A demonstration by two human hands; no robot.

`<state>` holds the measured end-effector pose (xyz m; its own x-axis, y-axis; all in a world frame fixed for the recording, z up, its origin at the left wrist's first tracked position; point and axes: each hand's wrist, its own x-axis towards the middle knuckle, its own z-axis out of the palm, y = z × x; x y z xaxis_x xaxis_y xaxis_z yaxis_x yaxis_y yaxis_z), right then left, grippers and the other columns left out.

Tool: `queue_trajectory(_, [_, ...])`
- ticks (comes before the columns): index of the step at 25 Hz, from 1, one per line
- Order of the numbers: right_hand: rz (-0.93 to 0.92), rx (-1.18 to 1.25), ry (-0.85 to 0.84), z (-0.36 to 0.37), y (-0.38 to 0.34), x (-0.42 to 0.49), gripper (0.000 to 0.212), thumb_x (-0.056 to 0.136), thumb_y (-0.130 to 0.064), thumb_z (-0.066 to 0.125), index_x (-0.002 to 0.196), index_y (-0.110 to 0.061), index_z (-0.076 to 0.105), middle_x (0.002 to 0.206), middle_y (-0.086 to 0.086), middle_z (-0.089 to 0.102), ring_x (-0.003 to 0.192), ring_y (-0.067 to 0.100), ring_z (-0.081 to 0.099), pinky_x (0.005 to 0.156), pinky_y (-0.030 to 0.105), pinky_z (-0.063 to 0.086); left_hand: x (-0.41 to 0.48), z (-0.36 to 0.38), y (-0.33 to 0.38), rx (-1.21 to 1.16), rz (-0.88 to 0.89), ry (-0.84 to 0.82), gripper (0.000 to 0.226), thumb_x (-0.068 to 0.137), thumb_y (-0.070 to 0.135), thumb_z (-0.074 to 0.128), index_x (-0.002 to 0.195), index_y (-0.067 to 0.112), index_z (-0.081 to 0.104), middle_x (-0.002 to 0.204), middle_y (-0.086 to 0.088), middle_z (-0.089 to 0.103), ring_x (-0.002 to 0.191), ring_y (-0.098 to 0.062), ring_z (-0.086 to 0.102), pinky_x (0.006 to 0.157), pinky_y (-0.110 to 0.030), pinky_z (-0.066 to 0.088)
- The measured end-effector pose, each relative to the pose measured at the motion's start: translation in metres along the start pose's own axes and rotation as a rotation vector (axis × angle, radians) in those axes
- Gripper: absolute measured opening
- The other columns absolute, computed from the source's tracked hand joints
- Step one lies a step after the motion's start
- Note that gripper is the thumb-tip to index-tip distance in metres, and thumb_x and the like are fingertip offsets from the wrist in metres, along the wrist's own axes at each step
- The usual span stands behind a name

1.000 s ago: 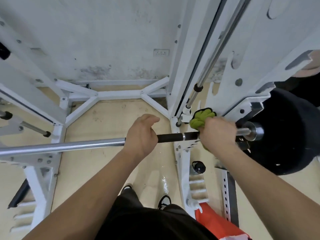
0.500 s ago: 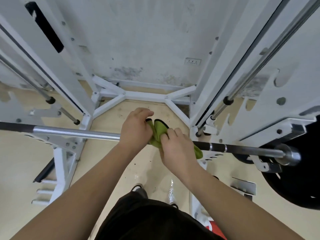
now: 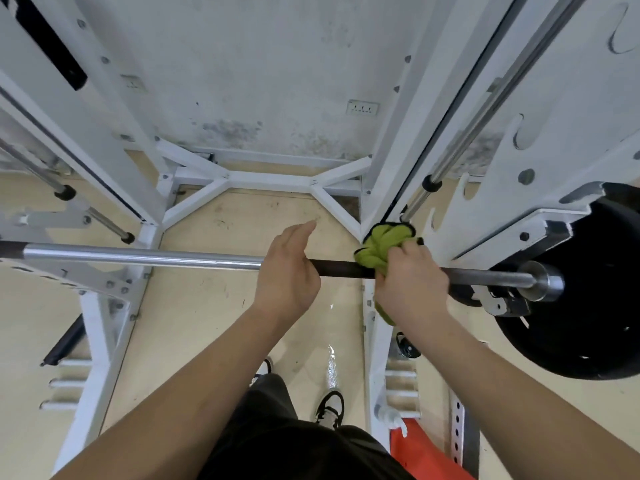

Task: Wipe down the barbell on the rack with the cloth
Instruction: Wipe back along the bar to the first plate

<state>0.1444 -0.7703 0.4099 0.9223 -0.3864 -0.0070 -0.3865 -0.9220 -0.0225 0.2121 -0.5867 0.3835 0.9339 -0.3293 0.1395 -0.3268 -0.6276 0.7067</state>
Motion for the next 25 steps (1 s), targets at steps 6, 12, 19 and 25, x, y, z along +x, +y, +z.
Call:
queue_trajectory(6, [-0.278, 0.204, 0.033, 0.005, -0.110, 0.004, 0.015, 0.074, -0.015, 0.075, 0.076, -0.008, 0.063, 0.090, 0.010, 0.057, 0.087, 0.032, 0.056, 0.052, 0.030, 0.026, -0.026, -0.036, -0.027, -0.078, -0.115, 0.187, 0.064, 0.086, -0.003, 0.040, 0.146, 0.015, 0.049, 0.139, -0.002, 0.057, 0.126, -0.023, 0.055, 0.096, -0.033, 0.048])
queue_trajectory(12, [-0.520, 0.189, 0.084, 0.015, -0.052, -0.007, 0.019, 0.075, -0.024, 0.080, 0.079, -0.009, 0.069, 0.088, 0.005, 0.055, 0.086, 0.029, 0.058, 0.049, 0.028, 0.032, -0.030, -0.023, -0.011, 0.026, 0.046, 0.146, 0.060, 0.082, 0.010, 0.036, 0.136, 0.010, 0.060, 0.136, -0.007, 0.062, 0.122, -0.028, 0.057, 0.098, -0.038, 0.053])
queue_trajectory(19, [0.046, 0.975, -0.155, -0.013, 0.021, -0.017, 0.013, 0.078, -0.024, 0.078, 0.076, -0.015, 0.068, 0.084, 0.007, 0.068, 0.082, 0.021, 0.065, 0.073, 0.035, 0.056, -0.010, 0.025, 0.057, 0.356, 0.093, -0.499, 0.090, 0.075, 0.051, 0.055, 0.152, 0.011, 0.031, 0.149, -0.011, 0.047, 0.133, -0.033, 0.049, 0.109, -0.042, 0.043])
queue_trajectory(25, [0.346, 0.866, 0.052, -0.017, 0.111, -0.049, 0.014, 0.092, -0.022, 0.069, 0.102, -0.017, 0.077, 0.095, -0.004, 0.073, 0.090, 0.013, 0.069, 0.075, 0.023, 0.052, -0.011, 0.044, 0.087, 0.761, 0.056, -0.518, 0.094, 0.077, 0.079, 0.057, 0.150, 0.025, 0.031, 0.132, -0.018, 0.050, 0.114, -0.035, 0.056, 0.097, -0.044, 0.048])
